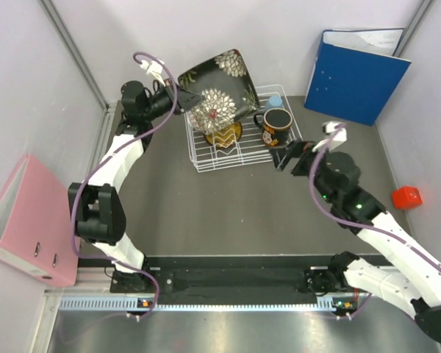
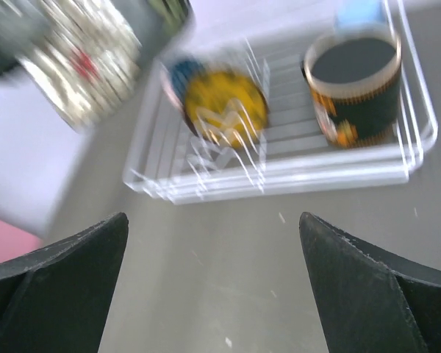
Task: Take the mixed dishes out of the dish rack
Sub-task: Place the plate at the center of the board.
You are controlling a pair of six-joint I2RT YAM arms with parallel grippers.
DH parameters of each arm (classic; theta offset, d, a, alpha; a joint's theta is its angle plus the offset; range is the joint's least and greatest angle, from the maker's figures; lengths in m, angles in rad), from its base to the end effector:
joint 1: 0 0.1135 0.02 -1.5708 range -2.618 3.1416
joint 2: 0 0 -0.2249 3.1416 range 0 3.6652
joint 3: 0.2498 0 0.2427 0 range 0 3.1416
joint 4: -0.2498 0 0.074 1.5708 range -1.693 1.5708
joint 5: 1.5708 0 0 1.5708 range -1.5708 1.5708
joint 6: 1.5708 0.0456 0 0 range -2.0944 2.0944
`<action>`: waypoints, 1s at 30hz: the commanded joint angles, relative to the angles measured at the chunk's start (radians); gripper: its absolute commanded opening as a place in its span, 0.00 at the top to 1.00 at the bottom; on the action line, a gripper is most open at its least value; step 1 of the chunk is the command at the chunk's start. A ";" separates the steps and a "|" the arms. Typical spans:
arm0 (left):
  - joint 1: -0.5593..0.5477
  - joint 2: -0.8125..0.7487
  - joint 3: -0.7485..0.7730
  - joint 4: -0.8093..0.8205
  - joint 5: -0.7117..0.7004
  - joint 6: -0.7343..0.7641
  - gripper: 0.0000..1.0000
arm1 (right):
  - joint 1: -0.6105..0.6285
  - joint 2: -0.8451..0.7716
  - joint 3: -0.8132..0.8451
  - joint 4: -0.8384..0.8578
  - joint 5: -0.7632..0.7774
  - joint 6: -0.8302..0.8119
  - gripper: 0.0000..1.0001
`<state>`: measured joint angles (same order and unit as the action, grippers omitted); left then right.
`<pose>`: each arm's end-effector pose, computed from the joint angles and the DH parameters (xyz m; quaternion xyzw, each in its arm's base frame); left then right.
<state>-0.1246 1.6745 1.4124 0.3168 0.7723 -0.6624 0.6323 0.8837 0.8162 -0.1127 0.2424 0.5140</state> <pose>0.3855 -0.0803 0.3400 0.0945 0.6867 -0.4971 0.5220 0.1939 0.1285 0.3102 0.0323 0.7655 0.2668 0.5846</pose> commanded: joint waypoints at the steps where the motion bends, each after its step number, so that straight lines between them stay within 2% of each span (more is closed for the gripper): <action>1: -0.061 -0.132 -0.047 0.111 0.096 -0.345 1.00 | 0.007 -0.094 0.130 0.041 0.024 -0.028 0.00; 3: -0.089 -0.168 -0.072 -0.014 0.087 -0.329 1.00 | 0.004 -0.066 0.223 -0.010 0.017 -0.031 0.00; 6: -0.139 -0.231 -0.089 -0.172 0.097 -0.304 1.00 | -0.005 0.025 0.384 -0.180 0.012 -0.020 0.00; 9: -0.159 -0.317 -0.118 -0.240 0.098 -0.273 1.00 | -0.009 0.078 0.471 -0.278 -0.011 -0.020 0.00; 13: -0.165 -0.395 -0.090 -0.483 0.079 -0.172 1.00 | -0.042 0.135 0.537 -0.372 -0.047 -0.014 0.00; 20: -0.191 -0.450 -0.170 -0.489 0.071 -0.164 1.00 | -0.117 0.164 0.548 -0.443 -0.186 0.008 0.00; 30: -0.214 -0.432 -0.216 -0.453 0.088 -0.164 1.00 | -0.118 0.236 0.558 -0.355 -0.396 0.000 0.00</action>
<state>-0.3325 1.2633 1.1801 -0.2714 0.8169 -0.8078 0.5201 1.0832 1.3247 -0.5323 -0.0391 0.5102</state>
